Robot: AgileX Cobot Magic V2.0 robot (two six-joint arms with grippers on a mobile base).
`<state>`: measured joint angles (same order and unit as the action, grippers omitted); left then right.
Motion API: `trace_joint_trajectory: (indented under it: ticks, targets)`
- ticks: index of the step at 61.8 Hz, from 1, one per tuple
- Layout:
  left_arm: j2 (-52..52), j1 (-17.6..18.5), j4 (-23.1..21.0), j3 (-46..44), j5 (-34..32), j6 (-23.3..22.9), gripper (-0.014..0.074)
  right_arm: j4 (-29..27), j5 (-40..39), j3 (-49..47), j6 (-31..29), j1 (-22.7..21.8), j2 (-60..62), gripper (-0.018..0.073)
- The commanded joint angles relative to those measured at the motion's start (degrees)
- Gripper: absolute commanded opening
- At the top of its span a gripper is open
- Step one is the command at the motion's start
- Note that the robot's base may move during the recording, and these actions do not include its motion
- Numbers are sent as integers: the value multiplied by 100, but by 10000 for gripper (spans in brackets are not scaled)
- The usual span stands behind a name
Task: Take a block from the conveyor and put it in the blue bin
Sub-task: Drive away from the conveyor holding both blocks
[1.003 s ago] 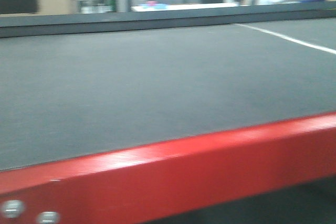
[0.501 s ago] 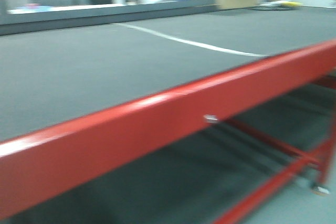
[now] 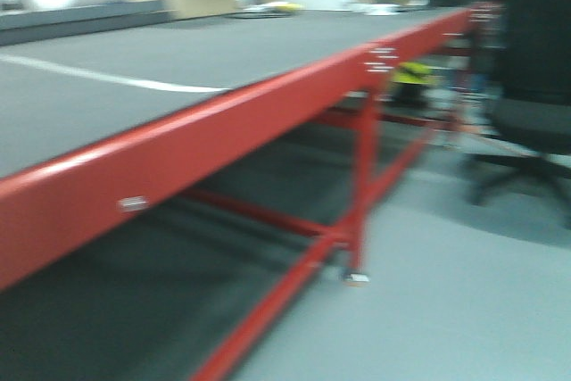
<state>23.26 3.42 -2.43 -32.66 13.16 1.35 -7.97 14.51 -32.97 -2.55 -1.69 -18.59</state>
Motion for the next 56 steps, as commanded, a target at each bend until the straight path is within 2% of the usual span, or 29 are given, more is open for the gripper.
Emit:
trace_joint_trajectory:
  ticks: [1, 56]
  targets:
    - [-30, 19, 13, -11, -83, -51, -111, 10, -156, 9, -45, 8, 40, -162]
    - [-30, 19, 13, -11, -83, -51, -111, 10, -156, 9, -45, 8, 53, -162]
